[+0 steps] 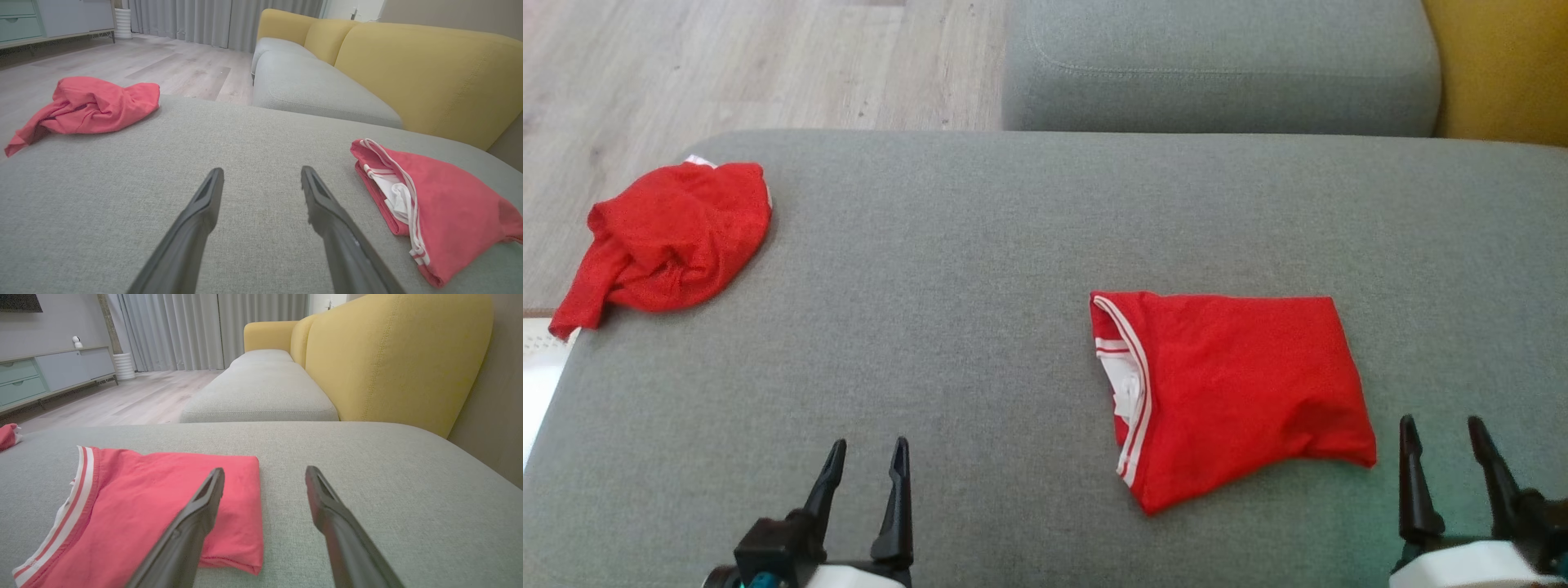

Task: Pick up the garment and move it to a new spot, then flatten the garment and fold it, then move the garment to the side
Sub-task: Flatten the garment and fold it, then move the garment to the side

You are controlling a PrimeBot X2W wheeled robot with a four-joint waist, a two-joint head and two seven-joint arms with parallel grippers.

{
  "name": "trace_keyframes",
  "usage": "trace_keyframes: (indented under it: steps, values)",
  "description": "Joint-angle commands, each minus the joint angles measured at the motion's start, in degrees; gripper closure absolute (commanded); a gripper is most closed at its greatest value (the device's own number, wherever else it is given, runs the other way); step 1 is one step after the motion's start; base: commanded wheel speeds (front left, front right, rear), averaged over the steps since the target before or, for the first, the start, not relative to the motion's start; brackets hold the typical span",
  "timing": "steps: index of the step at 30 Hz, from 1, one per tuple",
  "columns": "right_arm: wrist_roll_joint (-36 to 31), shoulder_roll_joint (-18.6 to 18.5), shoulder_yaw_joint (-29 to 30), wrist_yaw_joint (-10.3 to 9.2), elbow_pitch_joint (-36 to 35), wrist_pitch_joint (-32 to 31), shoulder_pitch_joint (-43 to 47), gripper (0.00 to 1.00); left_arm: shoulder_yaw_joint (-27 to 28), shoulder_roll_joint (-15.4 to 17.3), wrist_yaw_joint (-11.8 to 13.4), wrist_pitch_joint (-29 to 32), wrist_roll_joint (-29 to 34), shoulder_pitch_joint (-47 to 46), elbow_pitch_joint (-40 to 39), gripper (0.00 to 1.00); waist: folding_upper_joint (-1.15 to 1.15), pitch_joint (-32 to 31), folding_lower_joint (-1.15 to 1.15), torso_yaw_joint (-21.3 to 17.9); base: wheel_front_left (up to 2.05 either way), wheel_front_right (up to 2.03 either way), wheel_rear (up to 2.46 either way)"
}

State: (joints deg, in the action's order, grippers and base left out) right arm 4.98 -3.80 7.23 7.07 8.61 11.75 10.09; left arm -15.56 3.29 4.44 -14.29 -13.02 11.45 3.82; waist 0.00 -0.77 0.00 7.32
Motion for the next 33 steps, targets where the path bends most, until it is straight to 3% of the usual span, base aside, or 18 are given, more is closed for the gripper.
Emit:
trace_keyframes:
  steps: [1, 12, 33]
  values:
    - [-0.33, -0.62, -0.91, 0.42, -1.45, 0.84, -1.69, 0.00, 2.21, -0.41, -0.28, -0.71, 0.77, -1.81, -1.70, 0.00, 0.00, -0.18, 0.00, 0.11, 0.00, 0.00, 0.00]
    - [-0.72, 0.51, -2.44, 0.42, 3.85, 2.86, -0.99, 0.00, 3.23, -0.41, -1.43, -0.71, 2.12, -1.78, -1.19, 0.00, 0.00, -1.81, 0.00, -0.87, 0.00, 0.00, 0.00]
    - [0.66, 0.86, -3.79, 0.42, 5.17, 3.06, -1.84, 0.00, 3.58, -0.41, -1.95, -0.71, 2.18, -1.73, 0.52, 0.00, 0.00, -2.41, 0.00, -1.60, 0.00, 0.00, 0.00]
